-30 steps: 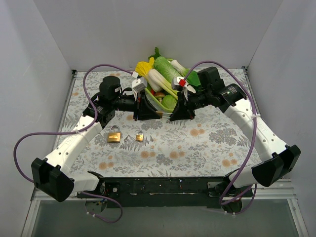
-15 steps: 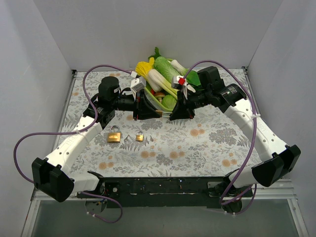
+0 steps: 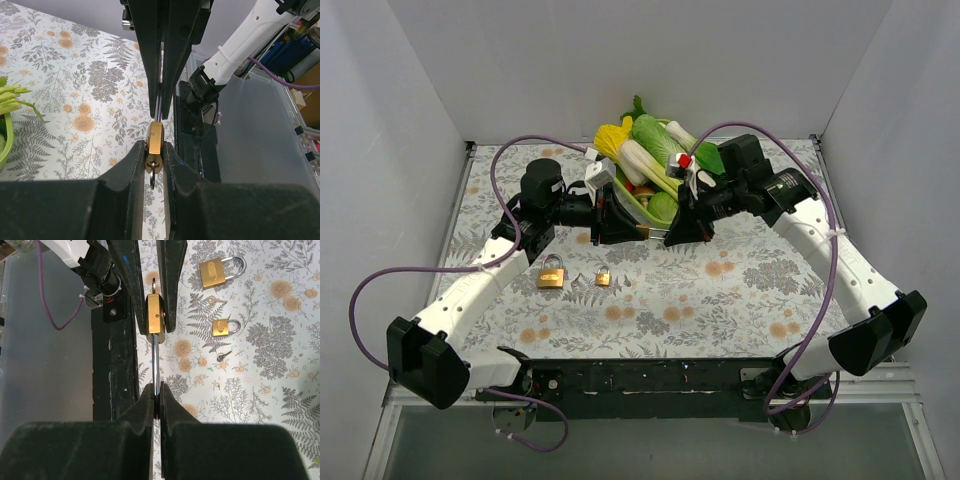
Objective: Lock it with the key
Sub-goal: Lock the lock.
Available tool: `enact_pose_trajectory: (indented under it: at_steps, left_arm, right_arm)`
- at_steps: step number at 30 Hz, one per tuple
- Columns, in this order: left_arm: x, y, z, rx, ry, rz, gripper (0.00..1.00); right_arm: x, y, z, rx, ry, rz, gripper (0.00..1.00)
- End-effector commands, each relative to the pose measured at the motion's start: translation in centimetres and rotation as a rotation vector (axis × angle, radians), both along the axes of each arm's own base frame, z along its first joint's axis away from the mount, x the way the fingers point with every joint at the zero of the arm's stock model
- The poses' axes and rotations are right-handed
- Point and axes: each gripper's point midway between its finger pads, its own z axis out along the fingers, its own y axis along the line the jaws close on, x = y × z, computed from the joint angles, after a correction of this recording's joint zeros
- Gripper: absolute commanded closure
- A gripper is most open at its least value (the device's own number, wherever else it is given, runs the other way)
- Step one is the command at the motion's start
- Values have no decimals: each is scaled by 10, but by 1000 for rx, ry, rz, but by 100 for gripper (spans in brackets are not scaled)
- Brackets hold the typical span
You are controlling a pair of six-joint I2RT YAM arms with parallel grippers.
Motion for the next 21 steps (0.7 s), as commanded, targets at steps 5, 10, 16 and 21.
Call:
enact_pose_trajectory:
  at_steps: [5, 10, 16, 21]
  left_arm:
    - [-1, -26, -3, -19, -112, -15, 100]
    - [-5, -32, -8, -12, -152, -32, 100]
    - [-10, -34, -10, -14, -129, -59, 100]
    - [-18, -36, 0, -47, -64, -106, 100]
  right_arm:
    - [-28, 41, 48, 188, -31, 191, 99]
    - [-33, 44, 51, 196, -7, 212, 99]
    - [-32, 48, 50, 196, -6, 210, 99]
    - [-11, 54, 44, 166, -168, 130, 99]
